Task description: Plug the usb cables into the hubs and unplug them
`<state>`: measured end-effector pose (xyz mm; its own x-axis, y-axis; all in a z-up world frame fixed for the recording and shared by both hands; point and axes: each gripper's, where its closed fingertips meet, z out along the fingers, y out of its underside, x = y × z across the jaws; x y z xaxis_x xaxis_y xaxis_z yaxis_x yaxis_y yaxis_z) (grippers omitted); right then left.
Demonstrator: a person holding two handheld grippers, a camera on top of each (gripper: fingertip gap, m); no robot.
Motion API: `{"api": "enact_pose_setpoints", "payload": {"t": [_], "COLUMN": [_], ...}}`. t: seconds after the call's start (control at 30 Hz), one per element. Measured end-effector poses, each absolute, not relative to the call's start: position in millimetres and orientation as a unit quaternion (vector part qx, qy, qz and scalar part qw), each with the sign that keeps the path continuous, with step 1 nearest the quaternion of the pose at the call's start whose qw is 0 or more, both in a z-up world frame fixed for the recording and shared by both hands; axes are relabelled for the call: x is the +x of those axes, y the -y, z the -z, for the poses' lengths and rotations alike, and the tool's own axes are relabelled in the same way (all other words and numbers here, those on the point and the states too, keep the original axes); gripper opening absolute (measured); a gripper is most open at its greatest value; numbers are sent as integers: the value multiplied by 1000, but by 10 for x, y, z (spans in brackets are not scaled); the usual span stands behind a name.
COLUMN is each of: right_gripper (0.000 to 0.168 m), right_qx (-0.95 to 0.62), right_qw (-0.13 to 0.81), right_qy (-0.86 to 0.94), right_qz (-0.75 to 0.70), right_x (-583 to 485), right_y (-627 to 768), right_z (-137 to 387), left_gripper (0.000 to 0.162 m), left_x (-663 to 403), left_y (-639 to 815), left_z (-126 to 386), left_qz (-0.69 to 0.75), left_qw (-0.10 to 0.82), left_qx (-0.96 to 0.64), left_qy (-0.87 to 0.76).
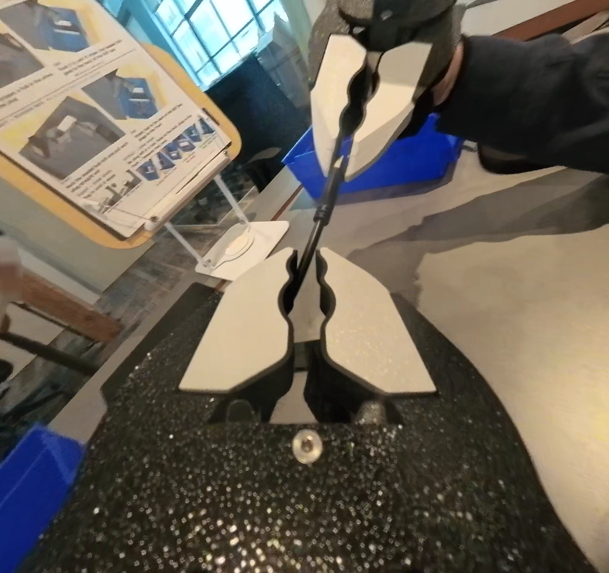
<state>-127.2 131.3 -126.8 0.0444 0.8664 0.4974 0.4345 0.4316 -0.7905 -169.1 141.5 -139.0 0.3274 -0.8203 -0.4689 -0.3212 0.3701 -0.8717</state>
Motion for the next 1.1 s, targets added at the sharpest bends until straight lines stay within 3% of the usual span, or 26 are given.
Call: {"api": "enact_pose_setpoints", "payload": {"t": [0.23, 0.4, 0.5, 0.63, 0.9, 1.1], "right_gripper": [6, 6, 6, 6, 6, 7], "right_qx": [-526, -520, -503, -477, -466, -466], "right_qw": [525, 510, 504, 495, 482, 482], "right_qy": [658, 678, 695, 720, 740, 740], "right_qz": [-123, -102, -98, -95, -51, -52], "right_x": [-1201, -1239, -1315, -1424, -1490, -1502], "right_y": [-1498, -1461, -1385, -1259, -1208, -1209], "right_z": [1361, 1428, 1449, 1474, 1522, 1529], "left_gripper": [22, 43, 48, 45, 22, 18], "left_x": [-1763, -1679, -1581, -1497, -1473, -1492], "left_y": [-1576, -1547, -1495, -1448, -1381, -1378], "left_z": [1422, 1450, 1528, 1623, 1711, 1728], "left_qz": [104, 125, 124, 108, 98, 81], "left_qw": [642, 623, 592, 555, 529, 524], "left_qx": [-543, -546, -544, -543, -541, -541], "left_qy": [-531, -547, -582, -620, -647, -653]}}
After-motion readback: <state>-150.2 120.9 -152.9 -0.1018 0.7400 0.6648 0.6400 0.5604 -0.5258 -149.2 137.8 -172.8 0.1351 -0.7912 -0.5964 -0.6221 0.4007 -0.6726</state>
